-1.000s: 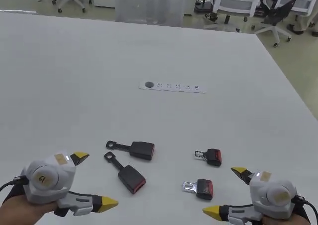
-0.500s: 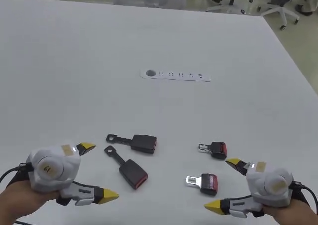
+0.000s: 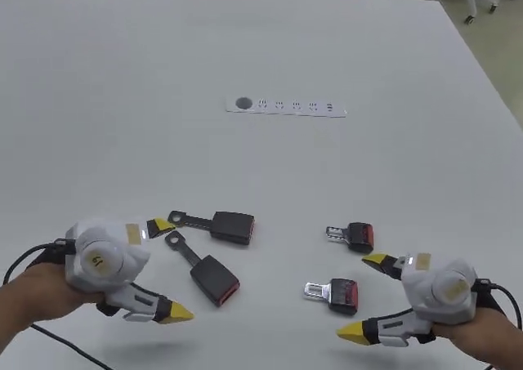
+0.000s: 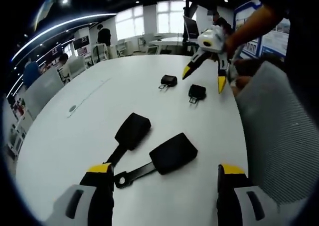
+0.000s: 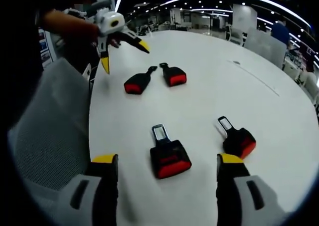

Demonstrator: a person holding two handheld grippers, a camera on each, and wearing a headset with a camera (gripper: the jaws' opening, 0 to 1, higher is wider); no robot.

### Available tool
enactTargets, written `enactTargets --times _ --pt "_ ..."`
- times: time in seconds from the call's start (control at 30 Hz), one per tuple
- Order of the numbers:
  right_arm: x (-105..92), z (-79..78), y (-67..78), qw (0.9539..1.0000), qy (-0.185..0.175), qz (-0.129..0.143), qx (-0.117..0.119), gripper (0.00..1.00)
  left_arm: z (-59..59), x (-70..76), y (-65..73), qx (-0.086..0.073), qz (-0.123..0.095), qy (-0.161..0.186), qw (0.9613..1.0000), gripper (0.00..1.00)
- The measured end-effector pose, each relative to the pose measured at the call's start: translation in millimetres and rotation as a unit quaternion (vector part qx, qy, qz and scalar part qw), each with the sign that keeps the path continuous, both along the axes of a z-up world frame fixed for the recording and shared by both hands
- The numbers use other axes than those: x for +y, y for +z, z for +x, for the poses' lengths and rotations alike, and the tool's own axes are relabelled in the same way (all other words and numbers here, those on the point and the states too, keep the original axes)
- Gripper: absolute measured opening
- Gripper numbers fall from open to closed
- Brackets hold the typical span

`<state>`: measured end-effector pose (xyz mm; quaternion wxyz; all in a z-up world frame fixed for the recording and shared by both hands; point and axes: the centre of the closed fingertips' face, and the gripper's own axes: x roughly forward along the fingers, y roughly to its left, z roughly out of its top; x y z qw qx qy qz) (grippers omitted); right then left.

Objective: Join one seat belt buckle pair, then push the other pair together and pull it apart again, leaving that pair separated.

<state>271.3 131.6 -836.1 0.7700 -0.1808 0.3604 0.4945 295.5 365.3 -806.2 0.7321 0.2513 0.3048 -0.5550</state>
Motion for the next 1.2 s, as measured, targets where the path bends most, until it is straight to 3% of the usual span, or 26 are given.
enactTargets --times 0.07,0.27,0.4,0.5,0.63,0.83,0.9,0.93,0.97,1.2 --pt "0.7 0.3 -1.4 1.0 0.003 0.001 0.004 0.81 1.5 -3.6 -4.7 -0.003 0.013 -0.022 0.9997 0.85" --pt "2.9 2.9 -7.9 0.9998 0.008 0.0 0.016 0.8 7.9 -16.2 -11.1 -0.002 0.02 -0.061 0.9979 0.81" --pt "6.3 4.5 -11.2 0.9997 0.015 -0.001 0.022 0.77 9.1 -22.2 -18.6 -0.004 0.034 -0.098 0.9946 0.78" --pt "9.4 4.6 -12.6 0.9994 0.021 0.0 0.026 0.75 7.9 -23.8 -27.0 -0.01 0.056 -0.134 0.9894 0.74" --pt "11.1 4.4 -14.3 0.9991 0.026 0.001 0.033 0.7 7.0 -27.2 -34.6 -0.01 0.067 -0.158 0.985 0.67" --pt "12.4 2.5 -18.4 0.9985 0.04 -0.004 0.037 0.68 5.6 -27.6 -48.3 -0.015 0.095 -0.206 0.9737 0.57" --pt "12.6 1.4 -20.2 0.9982 0.043 -0.006 0.041 0.66 6.4 -27.0 -51.5 -0.025 0.108 -0.223 0.9684 0.52" --pt "12.0 0.7 -22.1 0.998 0.046 -0.01 0.043 0.66 7.7 -25.1 -54.1 -0.022 0.113 -0.223 0.968 0.51" --pt "11.5 -0.1 -23.7 0.9978 0.049 -0.012 0.044 0.65 6.7 -28.4 -52.8 -0.01 0.1 -0.216 0.9711 0.5" --pt "7.2 2.6 -24.0 0.9977 0.052 -0.009 0.042 0.56 4.0 -29.5 -51.6 -0.009 0.104 -0.221 0.9695 0.43"
